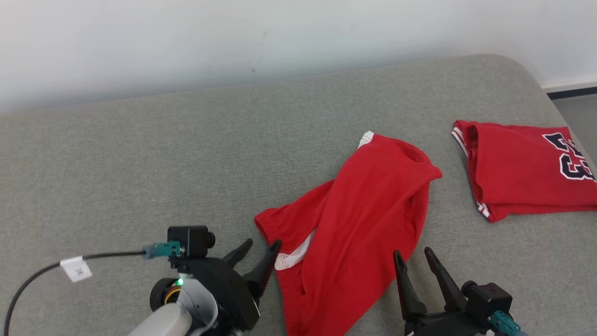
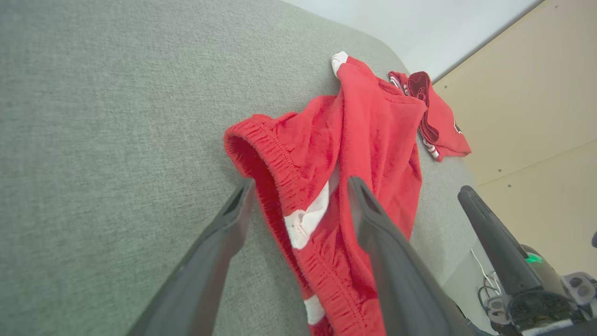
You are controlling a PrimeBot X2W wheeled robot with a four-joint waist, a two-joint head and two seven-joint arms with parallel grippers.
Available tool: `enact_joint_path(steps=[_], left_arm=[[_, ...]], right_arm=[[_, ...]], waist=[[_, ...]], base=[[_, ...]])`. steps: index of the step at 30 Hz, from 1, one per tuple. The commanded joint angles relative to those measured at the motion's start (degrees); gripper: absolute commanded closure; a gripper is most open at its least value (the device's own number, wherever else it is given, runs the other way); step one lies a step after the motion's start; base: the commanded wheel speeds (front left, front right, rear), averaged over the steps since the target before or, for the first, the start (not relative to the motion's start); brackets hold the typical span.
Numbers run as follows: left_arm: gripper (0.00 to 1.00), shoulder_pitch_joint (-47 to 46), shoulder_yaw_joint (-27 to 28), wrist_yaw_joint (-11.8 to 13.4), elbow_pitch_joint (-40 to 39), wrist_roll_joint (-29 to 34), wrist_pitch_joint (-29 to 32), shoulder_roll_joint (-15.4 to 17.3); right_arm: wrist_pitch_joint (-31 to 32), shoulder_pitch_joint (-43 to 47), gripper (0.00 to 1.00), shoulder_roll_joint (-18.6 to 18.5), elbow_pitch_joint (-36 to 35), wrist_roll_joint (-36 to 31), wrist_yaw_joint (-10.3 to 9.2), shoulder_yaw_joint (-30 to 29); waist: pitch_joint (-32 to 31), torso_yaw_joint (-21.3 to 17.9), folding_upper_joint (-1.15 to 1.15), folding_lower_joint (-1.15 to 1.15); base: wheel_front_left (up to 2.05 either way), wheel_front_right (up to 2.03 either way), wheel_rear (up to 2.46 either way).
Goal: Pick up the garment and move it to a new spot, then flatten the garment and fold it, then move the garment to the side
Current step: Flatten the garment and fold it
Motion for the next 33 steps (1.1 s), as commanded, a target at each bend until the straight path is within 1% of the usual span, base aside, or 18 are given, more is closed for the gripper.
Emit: enact_joint_path(steps=[1, 3, 6, 7, 11, 12, 13, 14, 15, 20, 26, 32, 33], left_arm=[[0.0, -1.0, 0.3, 0.0, 1.6, -0.9, 0.6, -0.3], [0.0, -2.6, 0.6, 1.0, 5.0, -1.4, 1.6, -1.5], [0.0, -4.5, 1.4, 1.2, 8.6, -2.6, 2.7, -3.3], [0.0, -5.0, 1.5, 1.4, 9.7, -2.7, 3.0, -3.4], [0.0, -7.0, 1.6, 0.6, 13.0, -3.4, 3.9, -4.5], [0.07, -7.3, 1.6, 0.5, 13.6, -3.3, 3.8, -4.8], [0.18, -7.6, 1.8, 0.2, 14.1, -3.5, 3.7, -5.0], [0.57, -7.8, 1.9, 0.0, 14.7, -3.6, 3.5, -5.2], [1.0, -8.4, 2.2, -0.4, 15.7, -3.0, 2.4, -5.0], [1.0, -10.1, 3.7, -1.3, 17.5, -0.8, -2.8, -4.6], [1.0, -13.3, 7.1, 0.6, 20.9, 3.2, -13.1, -3.4], [1.0, -17.8, 7.6, 1.1, 25.9, 6.0, -15.7, -2.1], [1.0, -18.6, 7.7, 1.6, 27.0, 6.5, -16.1, -2.0]], right_arm=[[-0.1, -0.4, 0.0, 0.1, -0.1, 0.4, -0.1, 0.3], [-0.3, -0.6, 0.0, 0.1, 0.0, 0.6, -0.1, 0.2], [-0.6, -0.9, 0.0, 0.1, 0.2, 0.9, -0.1, 0.2], [-0.6, -0.9, 0.0, 0.1, 0.3, 1.0, -0.1, 0.1], [-1.1, -1.3, 0.0, 0.2, 0.5, 1.3, -0.1, 0.1], [-1.1, -1.3, 0.0, 0.1, 0.5, 1.3, -0.1, 0.2], [-1.2, -1.4, 0.0, 0.1, 0.6, 1.3, -0.1, 0.2], [-1.2, -1.4, 0.0, 0.2, 0.6, 1.4, -0.1, 0.3], [-1.3, -1.6, 0.0, 0.2, 0.7, 1.6, -0.1, 0.4], [-1.6, -1.8, 0.0, 0.1, 0.9, 1.6, -0.1, 0.2], [-1.7, -2.3, 0.0, 0.2, 1.0, 1.1, -0.1, 0.2], [-1.8, -3.2, 0.0, 0.1, 1.2, 1.2, -0.1, 0.8], [-1.8, -3.4, 0.0, 0.1, 1.2, 1.3, -0.1, 1.0]], waist=[[0.4, -0.6, 0.0, 0.0], [0.8, -1.2, 0.0, 0.0], [1.4, -2.0, 0.0, 0.0], [1.6, -2.2, 0.0, 0.0], [2.2, -2.9, 0.0, 0.0], [2.3, -3.0, 0.0, 0.0], [2.4, -3.1, 0.0, 0.0], [2.5, -3.2, 0.0, 0.0], [2.7, -3.3, 0.0, 0.0], [3.0, -3.3, 0.0, 0.0], [3.5, -3.3, 0.0, 0.0], [4.5, -4.4, 0.0, 0.0], [4.7, -4.6, 0.0, 0.0]], base=[[0.0, 0.0, 0.0], [0.0, 0.0, 0.0], [0.0, 0.0, 0.0], [0.0, 0.0, 0.0], [0.0, 0.0, 0.0], [0.0, 0.0, 0.0], [0.0, 0.0, 0.0], [0.0, 0.0, 0.0], [0.0, 0.0, 0.0], [0.0, 0.0, 0.0], [0.0, 0.0, 0.0], [0.0, 0.0, 0.0], [0.0, 0.0, 0.0]])
